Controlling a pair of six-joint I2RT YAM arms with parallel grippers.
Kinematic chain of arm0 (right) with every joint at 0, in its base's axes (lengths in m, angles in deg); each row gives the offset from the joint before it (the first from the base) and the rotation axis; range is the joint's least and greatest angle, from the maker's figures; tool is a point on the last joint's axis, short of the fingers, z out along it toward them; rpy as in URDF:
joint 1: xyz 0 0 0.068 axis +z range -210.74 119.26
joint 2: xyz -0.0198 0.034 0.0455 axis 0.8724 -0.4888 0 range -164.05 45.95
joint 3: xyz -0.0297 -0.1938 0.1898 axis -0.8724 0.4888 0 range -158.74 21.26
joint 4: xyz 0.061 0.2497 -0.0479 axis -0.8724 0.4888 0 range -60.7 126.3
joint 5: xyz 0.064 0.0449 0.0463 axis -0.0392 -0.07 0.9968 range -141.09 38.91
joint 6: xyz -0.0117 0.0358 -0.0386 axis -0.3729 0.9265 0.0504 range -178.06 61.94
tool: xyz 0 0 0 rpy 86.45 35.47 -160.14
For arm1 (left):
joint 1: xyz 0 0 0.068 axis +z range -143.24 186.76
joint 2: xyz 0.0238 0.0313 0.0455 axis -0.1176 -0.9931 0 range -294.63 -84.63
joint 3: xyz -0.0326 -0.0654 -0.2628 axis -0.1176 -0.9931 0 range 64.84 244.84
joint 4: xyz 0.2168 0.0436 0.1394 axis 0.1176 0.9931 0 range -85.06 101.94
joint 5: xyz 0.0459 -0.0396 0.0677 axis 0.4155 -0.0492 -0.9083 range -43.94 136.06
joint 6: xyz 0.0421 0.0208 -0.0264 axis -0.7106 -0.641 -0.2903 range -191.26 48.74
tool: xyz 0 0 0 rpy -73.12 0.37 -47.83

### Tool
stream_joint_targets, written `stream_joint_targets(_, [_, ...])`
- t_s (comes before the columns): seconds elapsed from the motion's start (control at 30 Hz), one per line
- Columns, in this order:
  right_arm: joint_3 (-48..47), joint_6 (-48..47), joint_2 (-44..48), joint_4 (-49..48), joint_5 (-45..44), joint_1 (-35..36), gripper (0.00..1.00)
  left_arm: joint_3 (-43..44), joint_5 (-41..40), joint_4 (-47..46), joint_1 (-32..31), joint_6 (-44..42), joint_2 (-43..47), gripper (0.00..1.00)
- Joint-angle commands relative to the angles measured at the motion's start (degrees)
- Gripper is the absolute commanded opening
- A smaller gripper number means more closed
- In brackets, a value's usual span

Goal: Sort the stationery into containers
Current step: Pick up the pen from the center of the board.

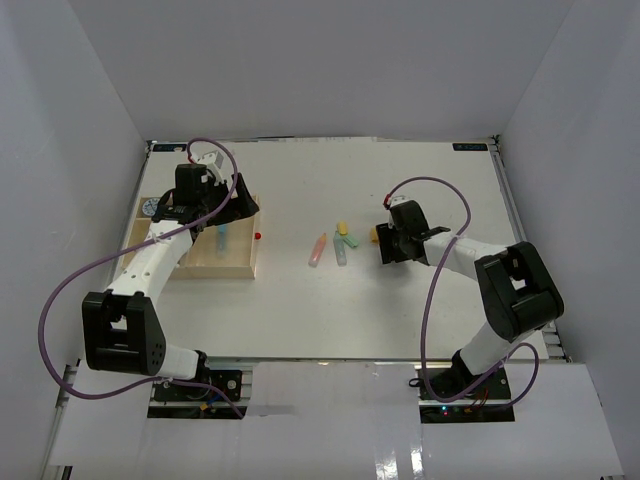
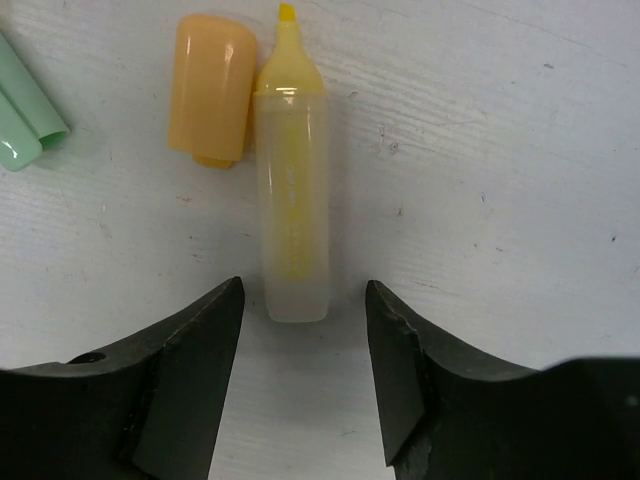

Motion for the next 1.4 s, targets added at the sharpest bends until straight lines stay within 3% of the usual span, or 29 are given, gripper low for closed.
stream_joint_targets(0.0, [-1.41, -0.59, -0.42, -1.17, -0.15, -0.45, 0.58, -0.21, 1.26, -0.68, 0.26, 0.22, 1.65, 0.98])
stream_joint_targets(0.33, [-0.71, -0.59, 2.73, 0.23, -1.73, -0.62, 0.31, -0.65, 6.7, -2.0, 0.18, 2.32, 4.02, 0.98])
stream_joint_targets(0.57, [2.1, -1.29, 12.74, -0.29, -1.65, -0.62, 0.25, -1.62, 14.0, -3.06, 0.09, 6.46, 7.62, 0.98])
stream_joint_targets(0.77, [6.76, -1.03, 23.3, -3.36, 4.41, 0.34, 0.2, -3.02, 18.22, -4.98, -2.54, 12.15, 12.37, 0.98])
stream_joint_targets(0.83, [8.51, 0.46, 27.85, -5.82, 7.84, 0.87, 0.2, -3.72, 17.44, -6.74, -6.66, 14.1, 13.95, 0.98])
stream_joint_targets(1.03, [10.01, 4.85, 37.35, -11.09, 14.44, 3.94, 0.2, -4.69, 5.06, -14.21, -22.74, 23.15, 13.78, 0.98])
stream_joint_targets(1.17, [12.64, 5.74, 41.68, -15.75, 15.67, 6.05, 0.19, -3.21, -3.55, -19.31, -32.23, 26.59, 9.67, 0.98])
stream_joint_targets(1.37, [14.85, 7.67, 44.67, -19.18, 15.94, 7.37, 0.19, 0.49, -14.46, -25.72, -41.21, 26.59, 2.19, 0.98])
